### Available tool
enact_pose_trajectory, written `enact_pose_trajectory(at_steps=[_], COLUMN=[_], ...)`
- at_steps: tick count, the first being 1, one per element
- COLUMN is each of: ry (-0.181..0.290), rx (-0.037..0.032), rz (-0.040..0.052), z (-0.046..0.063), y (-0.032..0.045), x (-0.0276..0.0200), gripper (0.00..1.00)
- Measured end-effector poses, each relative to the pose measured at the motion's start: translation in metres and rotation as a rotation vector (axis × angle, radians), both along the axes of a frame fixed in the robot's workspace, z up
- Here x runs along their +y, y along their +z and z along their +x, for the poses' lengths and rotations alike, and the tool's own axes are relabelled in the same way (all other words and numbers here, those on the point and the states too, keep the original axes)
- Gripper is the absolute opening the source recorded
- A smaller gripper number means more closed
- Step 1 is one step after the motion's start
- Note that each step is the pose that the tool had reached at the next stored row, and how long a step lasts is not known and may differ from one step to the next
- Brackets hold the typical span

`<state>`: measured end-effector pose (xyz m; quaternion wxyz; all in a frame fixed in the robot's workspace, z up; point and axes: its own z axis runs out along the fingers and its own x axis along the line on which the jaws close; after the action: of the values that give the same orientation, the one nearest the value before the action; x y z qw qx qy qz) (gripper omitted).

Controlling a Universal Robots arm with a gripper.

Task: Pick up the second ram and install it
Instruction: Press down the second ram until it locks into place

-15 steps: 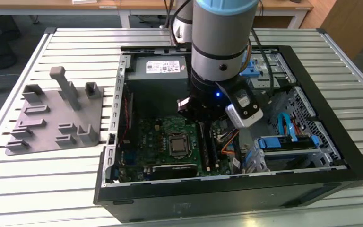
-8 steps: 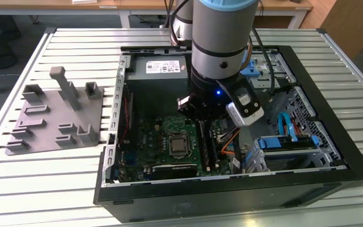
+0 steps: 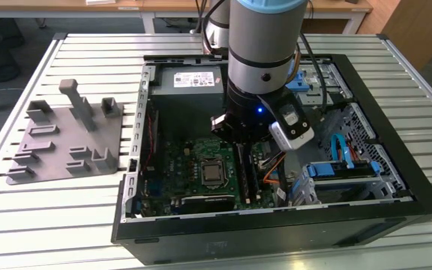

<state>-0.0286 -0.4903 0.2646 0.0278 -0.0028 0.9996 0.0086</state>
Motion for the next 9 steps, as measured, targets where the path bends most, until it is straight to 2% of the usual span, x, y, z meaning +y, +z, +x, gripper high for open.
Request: enact_pose_trajectory(at_steps=[6, 9], ry=[0.0, 0.0], rx=[0.0, 0.0], rz=[-0.0002, 0.0], z=[0.0, 0.0], y=[-0.0003, -0.0028], x=[0.001, 0.0081], gripper=[0.1, 0.1])
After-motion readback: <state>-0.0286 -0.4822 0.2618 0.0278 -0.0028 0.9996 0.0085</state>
